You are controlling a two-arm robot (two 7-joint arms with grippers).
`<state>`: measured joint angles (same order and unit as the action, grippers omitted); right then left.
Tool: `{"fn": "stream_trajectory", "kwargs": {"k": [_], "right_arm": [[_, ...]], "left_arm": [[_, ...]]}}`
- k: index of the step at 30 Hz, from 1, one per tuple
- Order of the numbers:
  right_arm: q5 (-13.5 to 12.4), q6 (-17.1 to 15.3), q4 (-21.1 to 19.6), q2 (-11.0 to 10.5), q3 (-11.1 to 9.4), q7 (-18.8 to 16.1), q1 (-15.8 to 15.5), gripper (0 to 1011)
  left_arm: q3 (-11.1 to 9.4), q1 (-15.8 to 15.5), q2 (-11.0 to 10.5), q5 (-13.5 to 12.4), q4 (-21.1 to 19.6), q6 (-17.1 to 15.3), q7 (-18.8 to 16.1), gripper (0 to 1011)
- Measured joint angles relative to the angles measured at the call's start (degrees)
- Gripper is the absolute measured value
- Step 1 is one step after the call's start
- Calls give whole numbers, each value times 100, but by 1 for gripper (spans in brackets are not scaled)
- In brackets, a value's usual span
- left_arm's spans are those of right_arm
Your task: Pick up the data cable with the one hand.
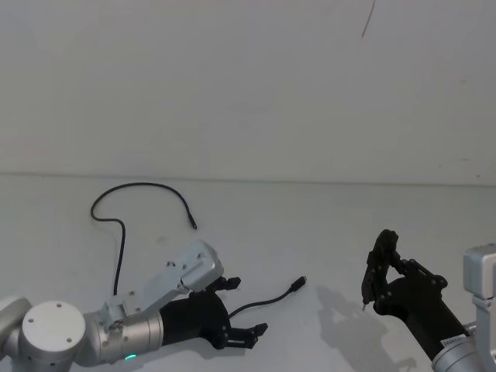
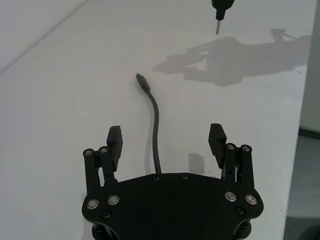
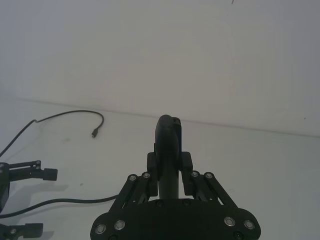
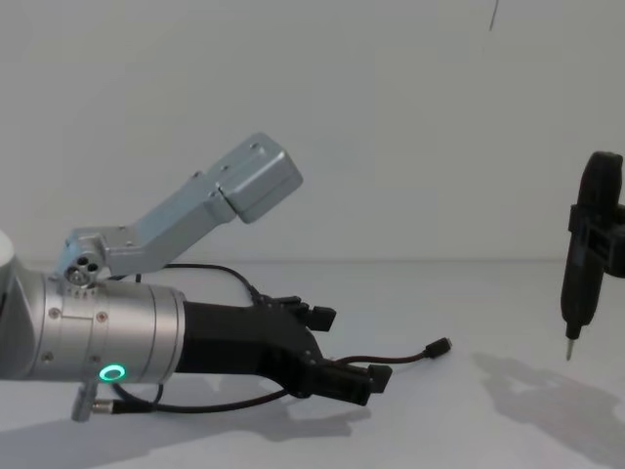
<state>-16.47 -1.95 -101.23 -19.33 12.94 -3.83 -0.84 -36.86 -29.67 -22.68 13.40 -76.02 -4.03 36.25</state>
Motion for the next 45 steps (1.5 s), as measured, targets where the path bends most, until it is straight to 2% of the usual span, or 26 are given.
{"fn": "stream_trajectory", "kwargs": {"k": [21, 24, 31, 32, 40, 41, 44, 45], "right_arm": [[0, 0, 0, 0, 0, 0, 0, 269], [0, 0, 0, 0, 0, 0, 0, 269], [0, 0, 0, 0, 0, 0, 0, 269], [0, 0, 0, 0, 0, 0, 0, 269], [0, 0, 0, 0, 0, 0, 0, 269], [0, 0, 0, 0, 0, 0, 0, 269], [0, 0, 0, 0, 0, 0, 0, 269], [0, 0, 0, 0, 0, 0, 0, 269]], "left_arm": [[116, 186, 100, -28, 51, -79, -217, 1001], [117, 186, 136, -39, 93, -79, -217, 966], [110, 164, 212, -57, 190, -73, -213, 803], [107, 157, 226, -60, 207, -72, -211, 748], [99, 142, 271, -69, 261, -67, -203, 512], [97, 139, 276, -71, 269, -66, -201, 456], [96, 136, 284, -72, 277, -65, -199, 397], [95, 135, 289, -73, 284, -64, -198, 329]]}}
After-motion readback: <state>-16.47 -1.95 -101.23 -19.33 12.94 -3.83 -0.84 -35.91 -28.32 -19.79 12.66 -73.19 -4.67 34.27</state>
